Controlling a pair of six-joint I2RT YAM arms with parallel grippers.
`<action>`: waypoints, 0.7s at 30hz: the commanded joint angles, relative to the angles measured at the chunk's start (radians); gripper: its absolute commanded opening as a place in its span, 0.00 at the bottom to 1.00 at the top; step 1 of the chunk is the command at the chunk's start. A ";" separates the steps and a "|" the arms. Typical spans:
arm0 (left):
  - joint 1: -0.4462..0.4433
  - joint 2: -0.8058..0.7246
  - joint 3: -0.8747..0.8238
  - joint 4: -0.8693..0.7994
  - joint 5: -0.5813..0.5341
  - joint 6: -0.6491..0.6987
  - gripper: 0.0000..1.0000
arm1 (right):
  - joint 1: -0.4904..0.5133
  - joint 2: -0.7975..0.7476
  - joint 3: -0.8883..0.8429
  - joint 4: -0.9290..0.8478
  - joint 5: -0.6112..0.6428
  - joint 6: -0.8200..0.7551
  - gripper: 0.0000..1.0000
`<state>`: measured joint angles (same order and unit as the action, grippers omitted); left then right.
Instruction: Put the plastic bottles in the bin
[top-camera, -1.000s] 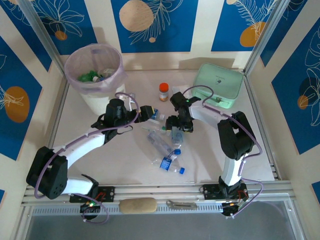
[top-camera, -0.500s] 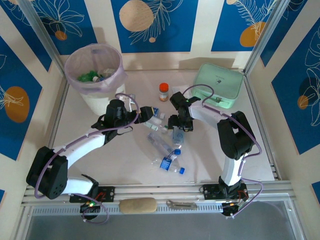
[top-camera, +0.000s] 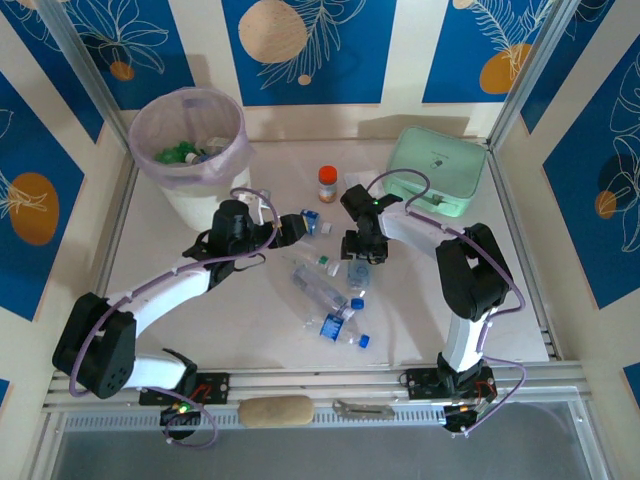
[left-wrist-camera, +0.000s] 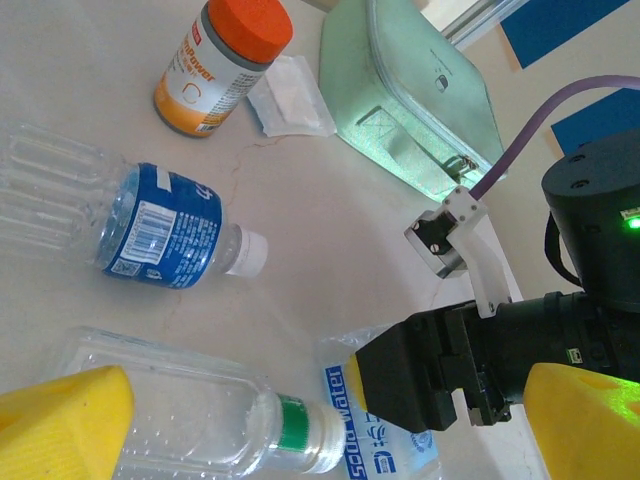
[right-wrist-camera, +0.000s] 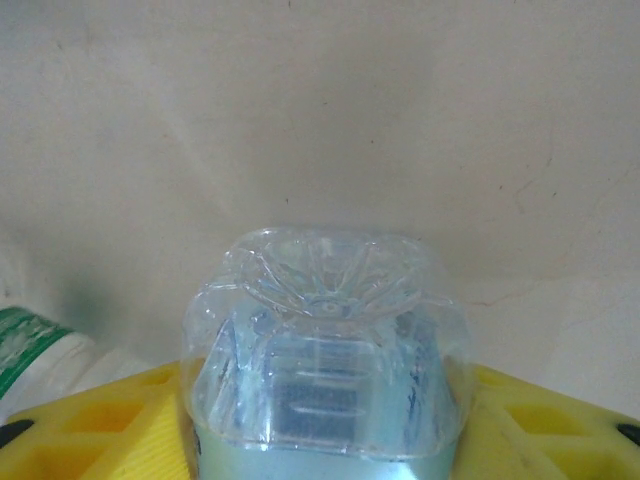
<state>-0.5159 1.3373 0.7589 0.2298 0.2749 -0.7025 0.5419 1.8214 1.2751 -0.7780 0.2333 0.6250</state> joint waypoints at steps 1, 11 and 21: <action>-0.011 -0.018 -0.010 0.029 -0.014 -0.008 1.00 | -0.004 -0.027 -0.017 -0.017 0.004 0.007 0.58; -0.012 -0.019 -0.010 0.028 -0.013 -0.010 1.00 | -0.002 0.011 -0.015 -0.020 0.012 0.012 0.65; -0.020 -0.004 0.027 -0.028 -0.023 0.008 1.00 | -0.002 0.028 -0.002 -0.012 0.009 0.012 0.68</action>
<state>-0.5201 1.3373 0.7593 0.2230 0.2741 -0.7017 0.5419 1.8244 1.2732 -0.7780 0.2371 0.6285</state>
